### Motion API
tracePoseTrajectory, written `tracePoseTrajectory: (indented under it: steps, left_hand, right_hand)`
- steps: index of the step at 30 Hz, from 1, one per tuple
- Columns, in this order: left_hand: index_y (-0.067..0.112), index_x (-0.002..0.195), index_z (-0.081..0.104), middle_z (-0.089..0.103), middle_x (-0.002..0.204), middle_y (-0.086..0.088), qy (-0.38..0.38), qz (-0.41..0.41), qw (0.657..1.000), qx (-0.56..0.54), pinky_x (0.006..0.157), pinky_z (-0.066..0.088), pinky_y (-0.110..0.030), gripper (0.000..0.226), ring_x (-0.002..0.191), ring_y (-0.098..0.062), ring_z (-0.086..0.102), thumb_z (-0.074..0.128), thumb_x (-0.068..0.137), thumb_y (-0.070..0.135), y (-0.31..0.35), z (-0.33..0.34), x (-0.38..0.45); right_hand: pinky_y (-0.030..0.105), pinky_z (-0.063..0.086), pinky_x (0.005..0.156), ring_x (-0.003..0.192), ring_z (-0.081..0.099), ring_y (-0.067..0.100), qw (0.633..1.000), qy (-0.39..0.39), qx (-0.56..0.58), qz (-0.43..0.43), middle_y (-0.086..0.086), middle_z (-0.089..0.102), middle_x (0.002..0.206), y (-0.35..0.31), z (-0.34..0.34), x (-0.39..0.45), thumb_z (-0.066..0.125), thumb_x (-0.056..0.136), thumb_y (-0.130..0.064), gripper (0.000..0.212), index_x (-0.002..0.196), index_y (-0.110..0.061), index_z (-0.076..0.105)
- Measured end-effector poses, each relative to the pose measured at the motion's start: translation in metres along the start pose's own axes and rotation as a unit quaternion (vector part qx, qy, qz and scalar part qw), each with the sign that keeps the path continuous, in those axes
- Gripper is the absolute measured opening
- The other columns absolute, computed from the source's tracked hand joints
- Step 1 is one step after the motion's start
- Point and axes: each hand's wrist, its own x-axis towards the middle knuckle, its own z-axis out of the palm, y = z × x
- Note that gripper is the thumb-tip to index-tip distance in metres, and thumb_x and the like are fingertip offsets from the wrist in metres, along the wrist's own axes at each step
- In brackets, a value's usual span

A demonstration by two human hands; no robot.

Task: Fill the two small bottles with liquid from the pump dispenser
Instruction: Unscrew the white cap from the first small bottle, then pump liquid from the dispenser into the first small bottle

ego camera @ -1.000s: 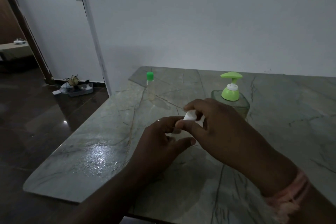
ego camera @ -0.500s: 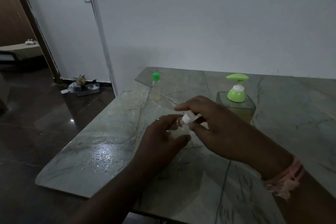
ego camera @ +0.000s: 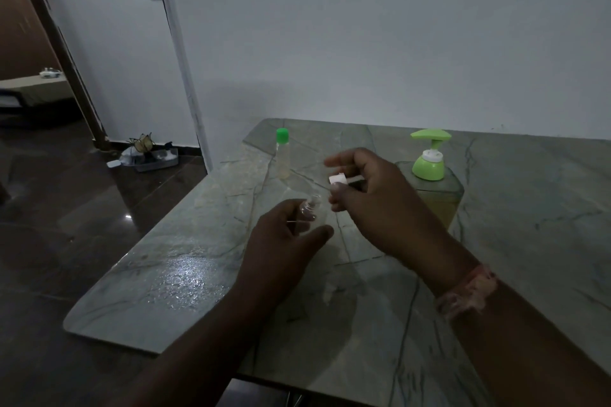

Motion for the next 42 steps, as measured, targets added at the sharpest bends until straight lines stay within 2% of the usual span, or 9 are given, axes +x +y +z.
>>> tracePoseTrajectory:
  steps: [6, 11, 14, 18, 22, 25, 29, 37, 42]
  left_hand:
    - [0.023, 0.115, 0.066, 0.07, 0.102, 0.011, 0.087, -0.003, 0.996, -0.02, 0.072, 0.048, -0.016, 0.034, 0.089, 0.0, 0.066, 0.079, 0.084, 0.028, 0.0, -0.003, 0.0]
    - [0.024, 0.114, 0.066, 0.072, 0.102, 0.01, 0.111, -0.015, 0.993, -0.028, 0.076, 0.052, -0.021, 0.034, 0.09, -0.002, 0.068, 0.08, 0.083, 0.03, -0.002, -0.004, 0.002]
    - [0.023, 0.113, 0.066, 0.071, 0.101, 0.01, 0.114, -0.019, 0.993, -0.029, 0.073, 0.049, -0.017, 0.033, 0.091, -0.003, 0.068, 0.08, 0.083, 0.028, -0.003, -0.004, 0.002]
    - [0.025, 0.113, 0.065, 0.07, 0.103, 0.011, 0.108, -0.019, 0.994, -0.022, 0.077, 0.05, -0.02, 0.034, 0.093, -0.004, 0.067, 0.08, 0.083, 0.028, -0.002, -0.002, 0.002]
    - [0.023, 0.116, 0.065, 0.07, 0.105, 0.011, 0.1, -0.007, 0.995, -0.014, 0.077, 0.05, -0.019, 0.037, 0.094, -0.004, 0.067, 0.08, 0.083, 0.031, -0.002, -0.003, 0.001]
    - [0.022, 0.119, 0.065, 0.071, 0.107, 0.011, 0.095, -0.006, 0.995, -0.018, 0.078, 0.052, -0.02, 0.038, 0.094, -0.004, 0.067, 0.079, 0.084, 0.032, -0.005, -0.004, 0.002]
    - [0.026, 0.113, 0.065, 0.071, 0.103, 0.011, 0.09, -0.009, 0.995, -0.035, 0.078, 0.055, -0.027, 0.032, 0.091, -0.004, 0.068, 0.077, 0.085, 0.034, -0.003, -0.003, 0.002]
    - [0.031, 0.109, 0.066, 0.073, 0.094, 0.013, 0.038, 0.043, 0.997, -0.052, 0.068, 0.051, -0.013, 0.028, 0.084, 0.003, 0.069, 0.075, 0.085, 0.042, 0.01, 0.003, -0.005]
    - [0.036, 0.112, 0.064, 0.071, 0.095, 0.014, -0.053, 0.088, 0.993, -0.065, 0.072, 0.058, -0.023, 0.037, 0.087, -0.005, 0.07, 0.07, 0.081, 0.055, 0.021, 0.013, 0.004]
  right_hand:
    - [0.047, 0.061, 0.078, 0.084, 0.071, 0.022, 0.991, 0.039, 0.026, 0.123, 0.004, 0.066, 0.093, 0.038, 0.041, 0.023, 0.058, 0.089, -0.018, 0.006, 0.09, -0.024, 0.059]
    - [0.018, 0.047, 0.067, 0.08, 0.06, 0.006, 0.99, 0.083, -0.097, 0.058, -0.007, 0.067, 0.086, 0.048, 0.054, 0.028, 0.071, 0.088, -0.02, 0.002, 0.088, -0.019, 0.069]
    - [0.03, 0.055, 0.075, 0.084, 0.064, 0.01, 0.984, 0.091, -0.14, 0.063, -0.005, 0.07, 0.087, 0.054, 0.062, 0.022, 0.071, 0.087, -0.019, 0.004, 0.085, -0.021, 0.069]
    - [0.04, 0.056, 0.076, 0.088, 0.067, 0.023, 0.977, 0.088, -0.184, 0.053, 0.002, 0.07, 0.092, 0.058, 0.066, 0.019, 0.063, 0.092, -0.021, 0.006, 0.097, -0.021, 0.06]
    - [0.038, 0.054, 0.087, 0.107, 0.064, 0.026, 0.984, 0.045, -0.165, 0.057, 0.009, 0.067, 0.117, 0.05, 0.06, 0.013, 0.065, 0.091, -0.02, 0.038, 0.127, -0.018, 0.052]
    - [0.028, 0.051, 0.088, 0.111, 0.061, 0.017, 0.981, 0.076, -0.178, -0.016, 0.001, 0.065, 0.12, 0.027, 0.047, 0.006, 0.066, 0.093, -0.023, 0.028, 0.119, -0.019, 0.061]
    - [0.021, 0.054, 0.076, 0.09, 0.063, 0.003, 0.964, 0.171, -0.159, -0.129, -0.011, 0.069, 0.099, -0.022, 0.015, -0.005, 0.065, 0.094, -0.03, 0.013, 0.105, -0.023, 0.065]
    - [0.012, 0.049, 0.072, 0.081, 0.061, 0.001, 0.912, 0.325, -0.098, -0.23, -0.009, 0.066, 0.086, -0.034, -0.063, -0.003, 0.06, 0.098, -0.019, 0.009, 0.095, -0.014, 0.067]
    - [0.028, 0.05, 0.062, 0.076, 0.066, 0.01, 0.944, 0.328, 0.007, 0.017, -0.004, 0.069, 0.08, 0.004, -0.074, 0.007, 0.04, 0.103, -0.049, 0.044, 0.089, -0.018, 0.068]
